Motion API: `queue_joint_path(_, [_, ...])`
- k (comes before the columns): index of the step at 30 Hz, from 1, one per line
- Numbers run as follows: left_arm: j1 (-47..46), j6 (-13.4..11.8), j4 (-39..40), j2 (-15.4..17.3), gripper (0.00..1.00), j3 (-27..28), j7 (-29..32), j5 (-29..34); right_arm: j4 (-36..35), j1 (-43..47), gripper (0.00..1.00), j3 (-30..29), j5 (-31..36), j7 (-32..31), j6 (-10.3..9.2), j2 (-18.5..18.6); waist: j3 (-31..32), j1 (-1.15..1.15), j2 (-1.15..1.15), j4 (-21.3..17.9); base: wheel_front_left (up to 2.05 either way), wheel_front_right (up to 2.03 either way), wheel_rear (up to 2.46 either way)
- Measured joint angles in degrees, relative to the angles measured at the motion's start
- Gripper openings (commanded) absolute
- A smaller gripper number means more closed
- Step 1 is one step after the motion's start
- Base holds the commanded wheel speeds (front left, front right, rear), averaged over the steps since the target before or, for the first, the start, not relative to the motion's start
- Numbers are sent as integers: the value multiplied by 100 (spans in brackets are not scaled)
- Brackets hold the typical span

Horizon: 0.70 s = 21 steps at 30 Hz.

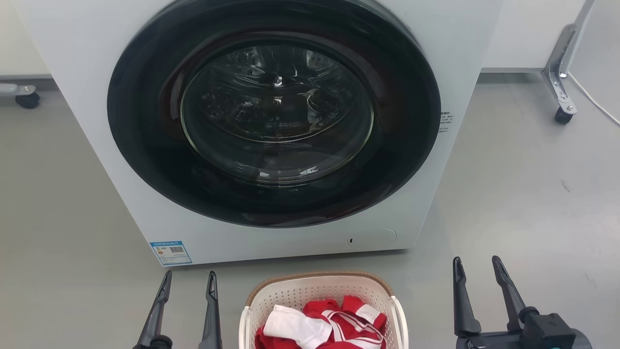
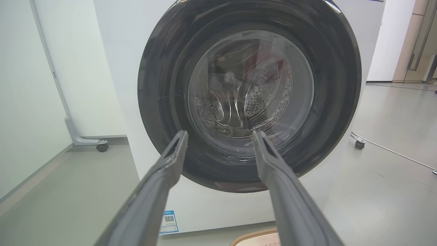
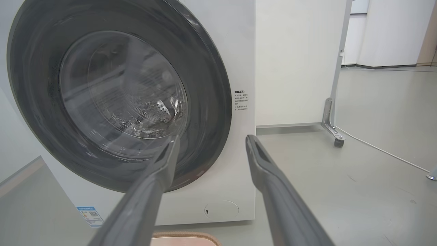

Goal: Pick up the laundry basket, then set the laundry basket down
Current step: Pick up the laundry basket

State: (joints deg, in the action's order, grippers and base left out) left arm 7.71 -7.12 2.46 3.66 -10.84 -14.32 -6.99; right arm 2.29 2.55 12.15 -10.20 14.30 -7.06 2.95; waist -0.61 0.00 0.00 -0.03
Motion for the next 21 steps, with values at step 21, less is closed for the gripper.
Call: queue_joint_path(21, [-992,267,-898,-27,100,79,-18,-348,494,-732,100,-311,-111,24,254,58,-1058,1,1,58,0,0,0])
